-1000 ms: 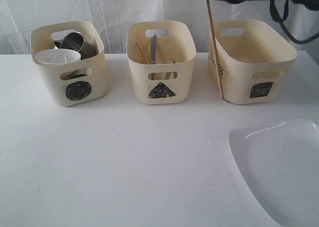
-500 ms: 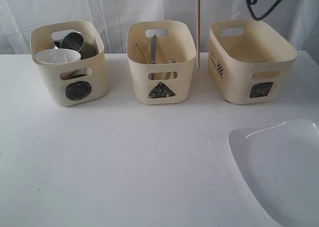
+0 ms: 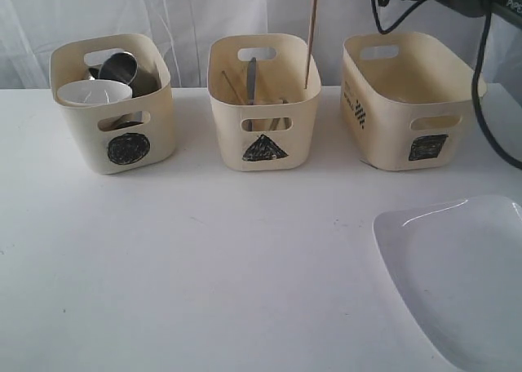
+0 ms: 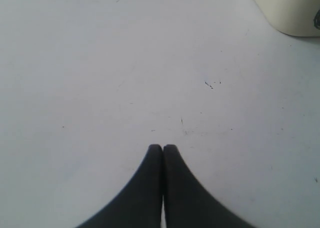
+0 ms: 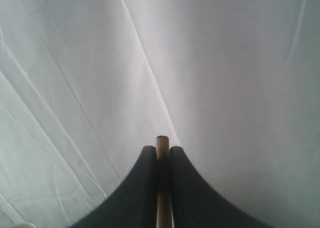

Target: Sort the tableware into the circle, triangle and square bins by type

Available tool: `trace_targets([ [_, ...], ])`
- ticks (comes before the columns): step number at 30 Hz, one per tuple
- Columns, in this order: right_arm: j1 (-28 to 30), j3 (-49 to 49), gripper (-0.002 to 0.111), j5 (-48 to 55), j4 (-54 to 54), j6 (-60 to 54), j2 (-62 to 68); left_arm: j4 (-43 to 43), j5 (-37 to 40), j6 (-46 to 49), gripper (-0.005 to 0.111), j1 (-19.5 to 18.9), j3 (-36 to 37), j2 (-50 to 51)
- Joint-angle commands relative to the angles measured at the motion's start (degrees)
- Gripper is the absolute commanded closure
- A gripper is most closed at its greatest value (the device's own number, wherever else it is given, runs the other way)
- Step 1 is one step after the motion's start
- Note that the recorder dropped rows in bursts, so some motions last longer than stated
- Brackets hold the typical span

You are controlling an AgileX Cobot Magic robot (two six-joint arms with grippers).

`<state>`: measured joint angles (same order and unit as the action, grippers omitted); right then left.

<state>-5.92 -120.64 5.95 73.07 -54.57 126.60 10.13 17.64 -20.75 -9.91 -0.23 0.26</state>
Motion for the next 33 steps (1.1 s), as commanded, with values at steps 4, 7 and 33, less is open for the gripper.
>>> trace_targets([
  [4, 0.3, -8.0, 0.108, 0.1, 3.3, -0.6, 5.4, -0.2, 0.2, 0.0, 0.107, 0.0, 0.2, -0.3],
  [7, 0.3, -8.2, 0.108, 0.4, 3.8, -0.6, 7.0, -0.2, 0.2, 0.0, 0.107, 0.0, 0.2, -0.3],
  [33, 3.6, -8.2, 0.077, 34.8, -14.9, 2.9, 0.7, -0.2, 0.2, 0.0, 0.107, 0.0, 0.2, -0.3],
])
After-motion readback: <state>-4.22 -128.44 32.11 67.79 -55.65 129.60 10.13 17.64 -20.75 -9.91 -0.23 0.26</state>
